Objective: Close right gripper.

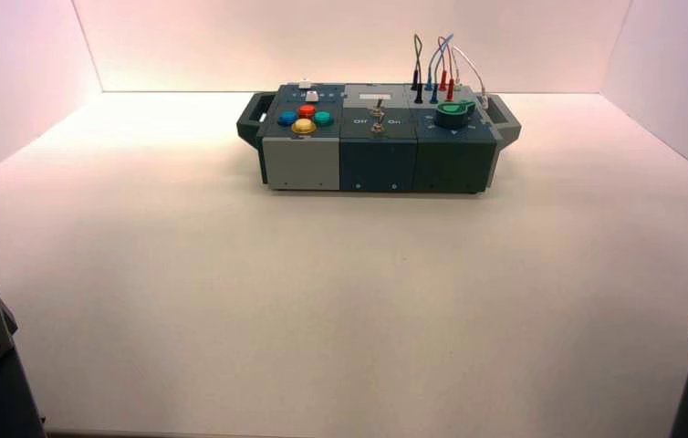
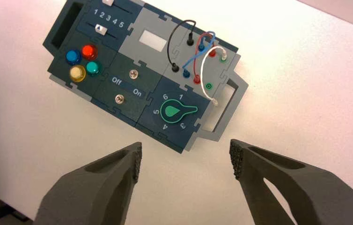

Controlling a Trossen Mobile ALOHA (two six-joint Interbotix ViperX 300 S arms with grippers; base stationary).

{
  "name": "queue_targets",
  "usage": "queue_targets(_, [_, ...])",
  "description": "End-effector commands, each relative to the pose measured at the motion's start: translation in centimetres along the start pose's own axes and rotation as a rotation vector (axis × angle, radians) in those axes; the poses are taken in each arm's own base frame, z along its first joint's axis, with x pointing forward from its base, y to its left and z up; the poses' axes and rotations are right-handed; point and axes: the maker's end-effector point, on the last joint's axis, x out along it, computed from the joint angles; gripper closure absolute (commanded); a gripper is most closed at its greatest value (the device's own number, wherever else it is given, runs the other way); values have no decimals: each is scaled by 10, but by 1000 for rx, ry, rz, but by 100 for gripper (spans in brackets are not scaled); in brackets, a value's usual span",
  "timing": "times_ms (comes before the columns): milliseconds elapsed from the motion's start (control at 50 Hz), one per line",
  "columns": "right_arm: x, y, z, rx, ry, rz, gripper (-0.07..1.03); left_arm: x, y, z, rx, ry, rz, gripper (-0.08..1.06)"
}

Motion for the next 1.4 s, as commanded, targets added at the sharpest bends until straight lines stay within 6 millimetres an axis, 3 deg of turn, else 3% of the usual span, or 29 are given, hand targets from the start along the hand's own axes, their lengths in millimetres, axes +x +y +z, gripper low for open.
queue_targets(20, [-12,0,13,-8,-50,-7,14,-14,-1,9,8,-40,8,101])
queue_targets(80, [-12,0,13,-8,-50,-7,33,-13,-1,8,7,-37,9,101])
queue_targets(120, [-12,0,13,-9,-50,-9,40,-13,0,8,5,-37,8,101])
queue_targets(180, [-11,0,11,-7,-43,-5,70,-12,-1,7,5,-33,6,101])
queue_targets(320, [-11,1,9,-7,-35,-1,99,-11,-1,6,4,-29,5,101])
queue_targets(580, [-22,4,15,-5,-76,2,98,-11,-1,6,6,-29,5,101])
queue_targets(1180, [-16,3,14,-6,-61,2,98,-1,0,-4,4,-11,4,101])
queue_targets(1400, [-7,3,5,2,-33,11,98,1,0,-3,4,-8,4,101])
